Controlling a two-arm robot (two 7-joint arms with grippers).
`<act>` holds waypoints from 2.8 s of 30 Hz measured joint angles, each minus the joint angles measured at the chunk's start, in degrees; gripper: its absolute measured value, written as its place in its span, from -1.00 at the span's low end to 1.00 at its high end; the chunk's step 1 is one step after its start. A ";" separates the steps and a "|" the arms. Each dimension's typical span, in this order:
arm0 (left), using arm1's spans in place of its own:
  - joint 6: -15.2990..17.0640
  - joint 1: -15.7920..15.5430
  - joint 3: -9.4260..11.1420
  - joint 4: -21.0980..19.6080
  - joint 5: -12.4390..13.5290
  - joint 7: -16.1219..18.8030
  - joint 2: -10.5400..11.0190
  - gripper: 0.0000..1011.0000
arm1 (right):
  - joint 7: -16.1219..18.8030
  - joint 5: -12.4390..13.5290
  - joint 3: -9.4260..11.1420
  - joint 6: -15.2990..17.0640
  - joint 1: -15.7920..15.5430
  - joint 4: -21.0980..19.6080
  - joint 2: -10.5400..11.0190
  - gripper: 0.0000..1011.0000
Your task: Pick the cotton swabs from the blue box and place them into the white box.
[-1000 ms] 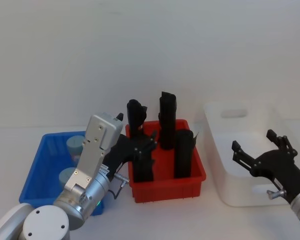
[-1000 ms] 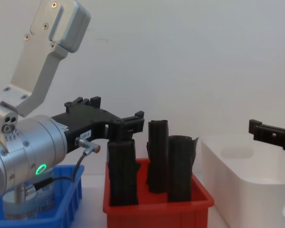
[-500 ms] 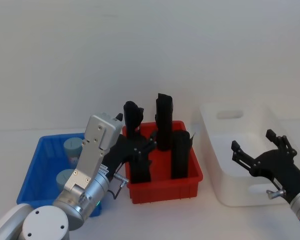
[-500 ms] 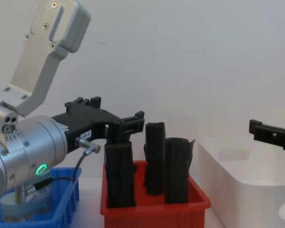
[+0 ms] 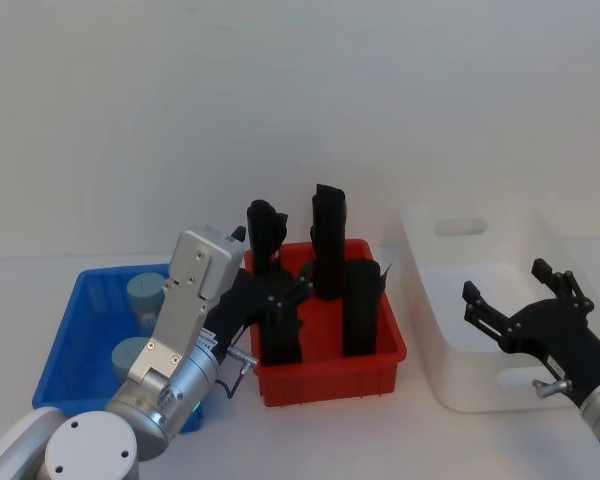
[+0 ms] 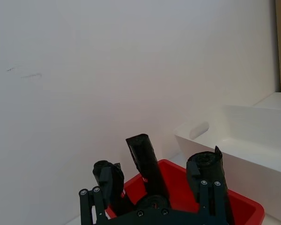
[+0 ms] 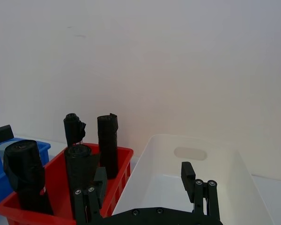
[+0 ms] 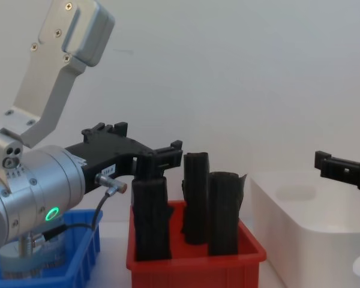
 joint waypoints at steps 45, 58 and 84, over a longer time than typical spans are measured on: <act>0.00 0.00 0.00 0.00 0.00 0.00 0.00 0.98 | 0.00 0.00 0.00 0.00 0.00 0.00 0.00 0.98; 0.00 0.00 0.00 0.00 0.00 0.00 0.00 0.98 | 3.01 -0.55 -0.16 1.86 2.31 1.53 -0.81 0.98; 0.00 0.00 0.00 0.00 0.00 0.00 0.00 0.98 | 17.00 0.22 -0.15 20.25 11.13 3.34 -1.29 0.98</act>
